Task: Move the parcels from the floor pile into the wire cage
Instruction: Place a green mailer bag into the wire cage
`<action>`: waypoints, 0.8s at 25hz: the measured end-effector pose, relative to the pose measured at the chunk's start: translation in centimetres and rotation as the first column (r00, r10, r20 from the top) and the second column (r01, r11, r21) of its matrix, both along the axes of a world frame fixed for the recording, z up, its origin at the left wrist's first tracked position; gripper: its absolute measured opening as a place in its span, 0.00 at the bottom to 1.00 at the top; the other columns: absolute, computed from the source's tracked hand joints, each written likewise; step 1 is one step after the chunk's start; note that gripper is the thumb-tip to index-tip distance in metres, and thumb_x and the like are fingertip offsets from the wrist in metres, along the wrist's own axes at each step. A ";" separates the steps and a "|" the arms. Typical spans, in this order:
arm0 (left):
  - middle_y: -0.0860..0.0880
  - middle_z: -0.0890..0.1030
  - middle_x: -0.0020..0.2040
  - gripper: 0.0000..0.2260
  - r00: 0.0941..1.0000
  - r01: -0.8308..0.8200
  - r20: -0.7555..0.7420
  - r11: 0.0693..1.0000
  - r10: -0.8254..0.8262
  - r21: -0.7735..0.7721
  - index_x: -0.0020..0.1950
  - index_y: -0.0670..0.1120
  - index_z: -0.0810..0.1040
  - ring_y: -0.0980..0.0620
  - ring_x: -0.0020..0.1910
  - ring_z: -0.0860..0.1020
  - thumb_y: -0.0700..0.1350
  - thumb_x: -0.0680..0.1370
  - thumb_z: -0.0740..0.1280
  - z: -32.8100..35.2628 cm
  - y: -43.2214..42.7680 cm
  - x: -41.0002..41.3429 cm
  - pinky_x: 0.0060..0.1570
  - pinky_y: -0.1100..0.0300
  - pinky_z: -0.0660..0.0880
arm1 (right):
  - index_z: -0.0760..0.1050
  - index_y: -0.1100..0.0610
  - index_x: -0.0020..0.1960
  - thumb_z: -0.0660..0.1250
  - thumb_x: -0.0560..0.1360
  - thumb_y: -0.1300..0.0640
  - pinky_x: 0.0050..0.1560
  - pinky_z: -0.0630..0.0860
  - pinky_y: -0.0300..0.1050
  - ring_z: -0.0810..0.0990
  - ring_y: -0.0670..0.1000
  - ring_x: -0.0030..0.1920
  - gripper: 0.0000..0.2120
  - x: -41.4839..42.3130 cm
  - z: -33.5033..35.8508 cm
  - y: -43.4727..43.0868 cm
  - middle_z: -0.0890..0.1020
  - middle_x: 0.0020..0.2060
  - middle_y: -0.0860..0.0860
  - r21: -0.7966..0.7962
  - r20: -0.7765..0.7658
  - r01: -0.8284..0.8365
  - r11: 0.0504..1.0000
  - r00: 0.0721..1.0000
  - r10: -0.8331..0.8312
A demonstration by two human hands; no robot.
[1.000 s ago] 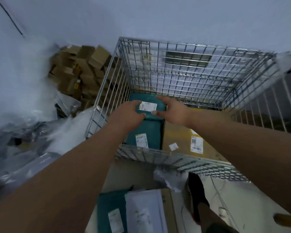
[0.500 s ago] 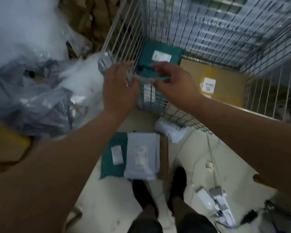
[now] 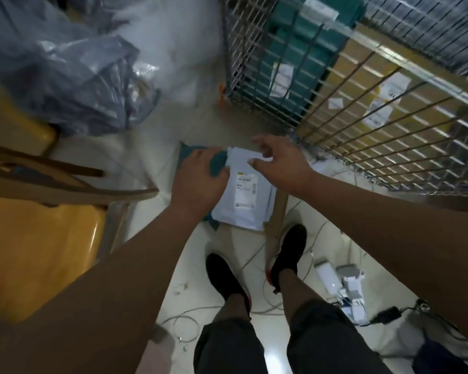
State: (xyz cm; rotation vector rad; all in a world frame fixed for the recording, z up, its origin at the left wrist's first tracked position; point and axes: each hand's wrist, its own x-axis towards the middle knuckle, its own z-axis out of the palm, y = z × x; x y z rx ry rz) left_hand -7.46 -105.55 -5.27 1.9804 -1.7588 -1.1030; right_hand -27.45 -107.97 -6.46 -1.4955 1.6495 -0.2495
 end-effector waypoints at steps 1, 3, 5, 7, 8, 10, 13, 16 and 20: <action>0.45 0.78 0.64 0.19 0.999 -0.026 0.021 0.999 0.025 0.046 0.69 0.47 0.77 0.47 0.63 0.75 0.50 0.79 0.66 -0.7 1.1 1.3 0.60 0.60 0.69 | 0.72 0.51 0.73 0.72 0.77 0.50 0.51 0.66 0.31 0.75 0.45 0.54 0.26 0.9 -1.1 1.1 0.77 0.65 0.54 0.032 -0.004 0.003 0.999 1.000 -0.003; 0.45 0.77 0.65 0.20 0.998 -0.055 0.042 0.988 0.050 0.144 0.72 0.49 0.75 0.47 0.64 0.75 0.48 0.80 0.67 -2.2 2.9 3.9 0.64 0.55 0.72 | 0.72 0.52 0.74 0.73 0.77 0.51 0.54 0.70 0.37 0.77 0.48 0.56 0.27 2.6 -3.0 2.8 0.77 0.64 0.54 0.087 -0.019 0.022 0.996 1.000 -0.021; 0.45 0.76 0.66 0.22 0.998 -0.040 0.064 0.973 0.027 0.227 0.74 0.50 0.73 0.46 0.64 0.75 0.49 0.80 0.67 -3.7 4.5 6.4 0.65 0.50 0.73 | 0.71 0.52 0.74 0.74 0.76 0.51 0.59 0.74 0.43 0.79 0.54 0.59 0.28 4.0 -4.6 4.4 0.77 0.63 0.56 0.140 -0.043 0.050 0.989 0.998 -0.045; 0.45 0.75 0.66 0.23 0.995 -0.024 0.100 0.954 -0.007 0.300 0.75 0.51 0.72 0.46 0.65 0.75 0.51 0.79 0.67 -4.7 5.5 8.3 0.65 0.48 0.73 | 0.70 0.52 0.74 0.74 0.76 0.52 0.62 0.74 0.45 0.78 0.56 0.61 0.28 5.2 -5.9 5.7 0.77 0.63 0.57 0.191 -0.045 0.073 0.979 0.997 -0.065; 0.45 0.75 0.66 0.23 0.994 -0.023 0.111 0.943 -0.015 0.332 0.75 0.52 0.72 0.45 0.65 0.75 0.52 0.79 0.67 -5.1 5.8 8.9 0.65 0.48 0.73 | 0.70 0.52 0.75 0.74 0.76 0.52 0.64 0.73 0.44 0.78 0.56 0.62 0.29 5.6 -6.5 6.1 0.76 0.64 0.58 0.208 -0.044 0.078 0.975 0.997 -0.071; 0.45 0.76 0.64 0.24 0.992 -0.028 0.128 0.928 -0.021 0.372 0.74 0.53 0.73 0.44 0.63 0.76 0.55 0.78 0.66 -5.7 6.2 9.7 0.65 0.46 0.73 | 0.69 0.52 0.76 0.74 0.76 0.52 0.65 0.70 0.43 0.77 0.57 0.64 0.31 6.3 -7.5 6.3 0.75 0.66 0.58 0.241 -0.056 0.097 0.966 0.995 -0.086; 0.45 0.77 0.63 0.26 0.991 -0.049 0.134 0.915 -0.005 0.399 0.73 0.56 0.73 0.44 0.61 0.76 0.58 0.74 0.62 -6.7 6.0 9.4 0.64 0.45 0.74 | 0.69 0.52 0.76 0.75 0.75 0.52 0.64 0.68 0.40 0.76 0.56 0.65 0.32 6.3 -8.9 5.7 0.74 0.68 0.57 0.284 -0.027 0.110 0.952 0.994 -0.107; 0.46 0.76 0.66 0.25 0.989 -0.101 0.141 0.907 0.047 0.409 0.75 0.54 0.71 0.44 0.64 0.75 0.57 0.77 0.65 -7.4 4.7 8.3 0.66 0.45 0.72 | 0.67 0.52 0.77 0.75 0.76 0.52 0.64 0.69 0.41 0.76 0.56 0.65 0.32 5.1 -9.7 4.2 0.74 0.68 0.56 0.282 -0.007 0.044 0.959 0.999 -0.044; 0.47 0.75 0.68 0.24 0.989 -0.133 0.109 0.912 0.098 0.388 0.75 0.53 0.72 0.46 0.65 0.75 0.53 0.79 0.67 -7.9 2.9 6.1 0.67 0.48 0.72 | 0.66 0.49 0.77 0.75 0.75 0.50 0.65 0.73 0.48 0.78 0.57 0.62 0.34 3.2 -10.1 2.1 0.74 0.65 0.57 0.299 -0.013 0.005 0.954 1.000 -0.001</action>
